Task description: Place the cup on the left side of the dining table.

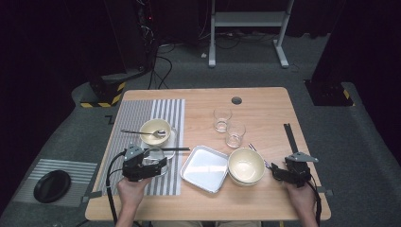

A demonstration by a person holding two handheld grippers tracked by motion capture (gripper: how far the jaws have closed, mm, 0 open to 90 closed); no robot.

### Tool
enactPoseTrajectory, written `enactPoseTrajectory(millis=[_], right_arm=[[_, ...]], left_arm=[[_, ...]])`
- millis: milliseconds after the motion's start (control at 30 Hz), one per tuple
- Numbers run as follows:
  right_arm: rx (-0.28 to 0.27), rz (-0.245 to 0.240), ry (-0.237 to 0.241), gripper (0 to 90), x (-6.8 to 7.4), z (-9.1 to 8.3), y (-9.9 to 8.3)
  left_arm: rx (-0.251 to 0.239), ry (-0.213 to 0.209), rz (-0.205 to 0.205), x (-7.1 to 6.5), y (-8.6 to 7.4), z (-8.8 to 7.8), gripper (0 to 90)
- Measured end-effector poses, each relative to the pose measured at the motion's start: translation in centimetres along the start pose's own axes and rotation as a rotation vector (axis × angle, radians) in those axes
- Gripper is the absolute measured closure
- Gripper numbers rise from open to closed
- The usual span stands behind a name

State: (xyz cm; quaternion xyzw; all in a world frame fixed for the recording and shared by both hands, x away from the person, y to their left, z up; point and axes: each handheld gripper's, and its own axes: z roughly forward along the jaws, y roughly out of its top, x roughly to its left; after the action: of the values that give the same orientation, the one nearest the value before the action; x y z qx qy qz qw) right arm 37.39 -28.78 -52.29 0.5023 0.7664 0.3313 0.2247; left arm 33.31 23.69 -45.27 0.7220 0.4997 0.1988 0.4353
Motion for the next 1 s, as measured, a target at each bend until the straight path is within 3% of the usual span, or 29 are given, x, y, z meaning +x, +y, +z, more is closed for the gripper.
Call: enactPoseTrajectory(millis=[33,367,533,1000], right_arm=[[-0.003,-0.006,0.000,36.0,-0.1,0.0,0.0],[-0.003,-0.002,-0.001,36.0,0.0,0.0,0.0],[0.000,0.000,0.000,36.0,0.0,0.0,0.0],[0.000,0.002,-0.002,36.0,0.0,0.0,0.0]], left_arm=[[-0.002,0.007,-0.023,-0.3,-0.1,0.1,18.5],[0.001,0.012,0.006,-0.5,-0.5,0.7,18.6],[0.004,0.011,-0.017,-0.4,-0.8,0.9,18.5],[0.012,0.031,-0.001,-0.1,-1.2,1.5,18.5]])
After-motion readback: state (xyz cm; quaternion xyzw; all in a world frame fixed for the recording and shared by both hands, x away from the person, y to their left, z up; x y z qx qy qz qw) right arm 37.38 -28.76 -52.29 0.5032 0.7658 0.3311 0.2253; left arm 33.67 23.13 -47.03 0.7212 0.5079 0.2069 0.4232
